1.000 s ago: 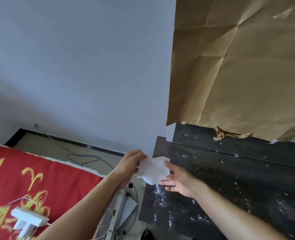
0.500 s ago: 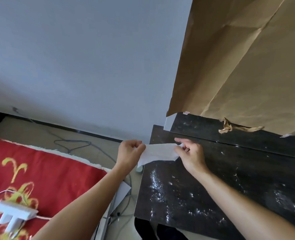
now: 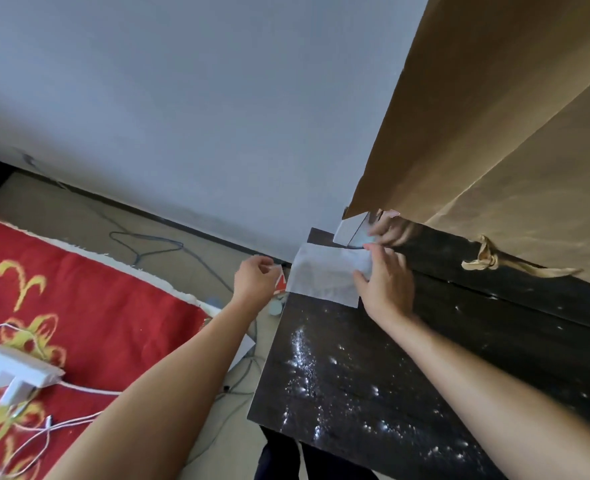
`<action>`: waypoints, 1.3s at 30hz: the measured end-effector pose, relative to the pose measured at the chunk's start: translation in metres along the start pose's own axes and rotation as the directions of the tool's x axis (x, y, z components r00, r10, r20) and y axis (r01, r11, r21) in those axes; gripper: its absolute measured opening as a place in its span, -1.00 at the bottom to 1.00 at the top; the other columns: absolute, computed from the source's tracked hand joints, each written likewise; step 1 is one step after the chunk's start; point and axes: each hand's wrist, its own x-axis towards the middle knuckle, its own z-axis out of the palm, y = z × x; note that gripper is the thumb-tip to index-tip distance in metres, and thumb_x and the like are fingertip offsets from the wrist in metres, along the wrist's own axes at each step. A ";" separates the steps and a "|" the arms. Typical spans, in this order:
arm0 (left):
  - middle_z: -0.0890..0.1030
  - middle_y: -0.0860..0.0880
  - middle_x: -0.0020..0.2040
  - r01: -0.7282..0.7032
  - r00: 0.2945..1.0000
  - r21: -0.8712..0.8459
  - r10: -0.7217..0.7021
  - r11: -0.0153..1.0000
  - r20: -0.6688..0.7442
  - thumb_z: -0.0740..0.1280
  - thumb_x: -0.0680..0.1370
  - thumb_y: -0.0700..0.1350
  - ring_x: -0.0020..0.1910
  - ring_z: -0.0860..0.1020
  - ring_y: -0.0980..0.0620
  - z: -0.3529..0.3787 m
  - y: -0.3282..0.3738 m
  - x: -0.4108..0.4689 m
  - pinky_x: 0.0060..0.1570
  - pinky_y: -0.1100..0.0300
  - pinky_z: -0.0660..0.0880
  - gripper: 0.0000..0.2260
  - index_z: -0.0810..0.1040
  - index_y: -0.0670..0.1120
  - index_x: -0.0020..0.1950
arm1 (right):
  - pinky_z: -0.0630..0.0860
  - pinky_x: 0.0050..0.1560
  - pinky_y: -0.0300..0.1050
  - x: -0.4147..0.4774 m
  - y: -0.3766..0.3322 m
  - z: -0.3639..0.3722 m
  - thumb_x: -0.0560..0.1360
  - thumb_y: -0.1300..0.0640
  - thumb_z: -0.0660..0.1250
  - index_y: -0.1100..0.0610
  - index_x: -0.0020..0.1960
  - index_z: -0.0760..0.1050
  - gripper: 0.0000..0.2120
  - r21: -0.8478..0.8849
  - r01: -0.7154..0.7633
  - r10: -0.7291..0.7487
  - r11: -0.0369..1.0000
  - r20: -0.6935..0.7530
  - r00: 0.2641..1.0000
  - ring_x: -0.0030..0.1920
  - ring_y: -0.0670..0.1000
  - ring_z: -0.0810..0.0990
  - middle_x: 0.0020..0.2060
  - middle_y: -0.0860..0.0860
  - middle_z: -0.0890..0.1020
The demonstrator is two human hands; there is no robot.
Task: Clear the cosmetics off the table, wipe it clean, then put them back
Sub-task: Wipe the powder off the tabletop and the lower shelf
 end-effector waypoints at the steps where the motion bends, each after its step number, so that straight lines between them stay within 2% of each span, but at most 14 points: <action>1: 0.61 -0.06 0.00 0.015 1.000 0.040 -0.015 0.999 -0.014 0.32 0.55 -0.11 -0.09 0.57 0.01 -0.004 -0.012 -0.004 -0.09 0.16 0.52 -0.78 0.55 -0.13 0.16 | 0.47 -0.04 0.04 -0.005 0.001 -0.001 0.35 0.12 0.45 0.08 0.19 0.46 -0.58 -0.106 0.124 -0.131 0.987 -0.054 0.990 0.11 0.17 0.48 0.13 0.06 0.55; 3: 0.61 -0.07 -0.02 0.065 0.998 0.094 -0.064 0.993 -0.021 0.32 0.54 -0.12 -0.08 0.57 -0.01 -0.009 -0.040 -0.015 -0.11 0.17 0.47 -0.79 0.56 -0.15 0.14 | 0.52 -0.09 0.04 -0.007 -0.005 0.002 0.36 0.11 0.46 0.06 0.19 0.47 -0.58 -0.121 0.266 -0.269 0.956 -0.015 0.963 0.14 0.15 0.47 0.17 0.05 0.51; 7: 0.61 -0.04 -0.15 0.168 0.986 0.186 -0.163 0.968 -0.047 0.32 0.53 -0.14 -0.10 0.58 -0.05 -0.012 -0.093 -0.043 -0.16 0.18 0.43 -0.89 0.60 -0.13 -0.02 | 0.55 -0.03 0.02 0.009 -0.026 0.028 0.46 -0.03 0.38 -0.04 0.29 0.35 -0.56 -0.025 0.192 -0.169 0.981 0.372 0.912 0.22 0.09 0.39 0.25 0.04 0.36; 11: 0.64 -0.06 -0.15 0.269 0.963 0.168 -0.263 0.949 -0.055 0.32 0.52 -0.09 -0.08 0.60 -0.09 -0.006 -0.133 -0.067 -0.06 0.12 0.53 -0.89 0.61 -0.10 -0.08 | 0.51 -0.12 -0.08 0.013 -0.026 0.038 0.54 0.18 0.28 0.14 0.07 0.52 -0.87 0.025 0.124 -0.125 0.992 0.344 0.931 0.04 0.15 0.57 0.05 0.10 0.53; 14: 0.65 -0.08 -0.19 0.321 0.947 0.092 -0.319 0.943 -0.039 0.30 0.53 -0.09 -0.11 0.61 -0.11 0.003 -0.153 -0.082 -0.08 0.10 0.50 -0.85 0.58 -0.07 -0.21 | 0.58 -0.09 -0.06 0.021 -0.039 0.030 0.53 0.23 0.29 0.17 0.07 0.52 -0.87 0.048 0.265 -0.269 0.963 0.215 0.939 -0.02 0.14 0.60 0.03 0.13 0.56; 17: 0.62 -0.12 -0.30 0.372 0.928 -0.050 -0.373 0.927 -0.007 0.26 0.54 -0.08 -0.25 0.60 -0.10 0.014 -0.161 -0.091 -0.17 0.05 0.52 -0.74 0.56 -0.20 -0.26 | 0.55 -0.08 0.02 0.051 -0.067 0.034 0.52 0.24 0.28 0.18 0.17 0.44 -0.77 -0.131 0.431 -0.397 0.893 0.224 0.890 -0.01 0.16 0.53 0.07 0.16 0.50; 19: 0.57 -0.09 -0.36 0.375 0.927 -0.053 -0.376 0.926 -0.004 0.24 0.55 -0.05 -0.32 0.52 -0.05 0.021 -0.164 -0.093 -0.27 0.10 0.44 -0.70 0.54 -0.24 -0.25 | 0.56 -0.05 0.06 0.065 -0.078 0.044 0.50 0.22 0.30 0.18 0.19 0.41 -0.73 -0.350 0.451 -0.342 0.821 0.332 0.879 0.02 0.14 0.49 0.07 0.16 0.45; 21: 0.54 -0.06 -0.35 0.364 0.931 -0.017 -0.364 0.931 -0.018 0.23 0.56 -0.03 -0.29 0.51 -0.05 0.028 -0.165 -0.095 -0.30 0.13 0.36 -0.69 0.52 -0.23 -0.24 | 0.55 -0.07 0.04 0.071 -0.077 0.055 0.50 0.19 0.32 0.21 0.18 0.41 -0.72 -0.444 0.454 -0.308 0.773 0.362 0.880 0.00 0.12 0.48 0.05 0.17 0.45; 23: 0.53 -0.07 -0.35 0.361 0.932 -0.031 -0.362 0.932 -0.036 0.21 0.57 -0.02 -0.24 0.52 -0.09 0.033 -0.169 -0.096 -0.27 0.11 0.34 -0.68 0.51 -0.23 -0.23 | 0.52 -0.10 -0.01 0.065 -0.068 0.060 0.52 0.15 0.31 0.24 0.16 0.42 -0.74 -0.385 0.440 -0.329 0.811 0.321 0.888 -0.02 0.14 0.50 0.04 0.19 0.48; 26: 0.55 -0.09 -0.34 0.359 0.932 -0.049 -0.361 0.932 -0.044 0.19 0.56 -0.03 -0.21 0.53 -0.11 0.036 -0.172 -0.095 -0.24 0.09 0.36 -0.69 0.49 -0.23 -0.24 | 0.41 -0.15 -0.07 0.025 -0.049 0.055 0.51 0.19 0.32 0.24 0.04 0.47 -0.85 -0.095 0.412 -0.372 0.906 0.282 0.884 -0.07 0.17 0.54 0.00 0.17 0.52; 30: 0.56 -0.08 -0.30 0.342 0.936 -0.016 -0.342 0.940 -0.089 0.15 0.57 -0.04 -0.20 0.52 -0.12 0.039 -0.171 -0.095 -0.23 0.08 0.36 -0.69 0.49 -0.20 -0.25 | 0.53 -0.07 -0.05 -0.032 -0.037 0.038 0.52 0.26 0.23 0.09 0.10 0.44 -0.81 0.115 0.504 -0.480 0.856 0.538 0.693 -0.02 0.09 0.54 0.04 0.03 0.48; 34: 0.55 -0.06 -0.32 0.315 0.931 -0.019 -0.313 0.949 -0.190 0.12 0.56 -0.08 -0.26 0.51 -0.06 0.042 -0.170 -0.099 -0.26 0.08 0.38 -0.72 0.48 -0.21 -0.24 | 0.50 -0.07 0.04 0.028 -0.048 0.046 0.51 0.25 0.25 0.10 0.02 0.47 -0.88 -0.041 0.418 -0.391 0.908 0.280 0.877 -0.11 0.15 0.54 -0.01 0.09 0.49; 36: 0.53 -0.07 -0.35 0.296 0.926 -0.013 -0.290 0.955 -0.241 0.12 0.55 -0.10 -0.29 0.49 -0.06 0.042 -0.168 -0.100 -0.30 0.07 0.34 -0.73 0.44 -0.22 -0.25 | 0.53 -0.05 0.01 0.052 -0.052 0.058 0.47 0.25 0.34 0.14 0.05 0.51 -0.84 -0.104 0.388 -0.354 0.916 0.248 0.902 -0.02 0.16 0.53 0.04 0.11 0.49; 39: 0.50 -0.07 -0.38 0.289 0.923 -0.008 -0.280 0.957 -0.265 0.11 0.55 -0.10 -0.31 0.48 -0.07 0.043 -0.168 -0.100 -0.35 0.08 0.30 -0.72 0.39 -0.22 -0.29 | 0.54 -0.04 -0.12 0.034 -0.052 0.071 0.56 0.12 0.25 0.18 0.08 0.53 -0.82 0.011 0.318 -0.314 0.948 0.206 0.927 -0.02 0.04 0.51 0.07 0.08 0.48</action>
